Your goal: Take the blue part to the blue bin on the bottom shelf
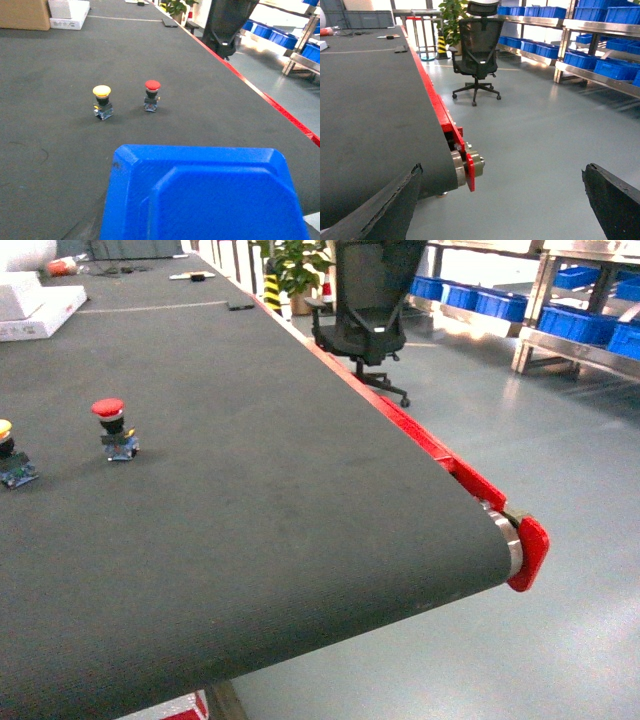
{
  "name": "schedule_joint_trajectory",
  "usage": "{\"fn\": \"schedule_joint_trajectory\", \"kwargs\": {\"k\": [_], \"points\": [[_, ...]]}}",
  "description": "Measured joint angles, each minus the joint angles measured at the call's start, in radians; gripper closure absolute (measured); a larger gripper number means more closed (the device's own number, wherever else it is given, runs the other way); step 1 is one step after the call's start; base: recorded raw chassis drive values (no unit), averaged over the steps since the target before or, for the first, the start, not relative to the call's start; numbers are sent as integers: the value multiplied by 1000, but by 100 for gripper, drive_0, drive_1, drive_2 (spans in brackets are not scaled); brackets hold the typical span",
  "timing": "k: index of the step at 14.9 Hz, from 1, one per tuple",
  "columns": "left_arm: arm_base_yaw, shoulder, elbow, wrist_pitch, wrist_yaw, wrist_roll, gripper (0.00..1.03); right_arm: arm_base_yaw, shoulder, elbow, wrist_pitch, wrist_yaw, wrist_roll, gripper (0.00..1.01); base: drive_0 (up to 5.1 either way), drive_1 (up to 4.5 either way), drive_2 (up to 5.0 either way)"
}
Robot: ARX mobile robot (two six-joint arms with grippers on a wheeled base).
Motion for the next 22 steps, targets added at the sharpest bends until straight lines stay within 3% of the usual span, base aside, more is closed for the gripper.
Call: {"fn": "schedule_joint_trajectory", "kwargs": {"k": [22], "points": [[0, 0, 0, 0, 0, 0, 59, 0, 0, 0, 0, 0, 0, 3, -156, -156, -156]]}}
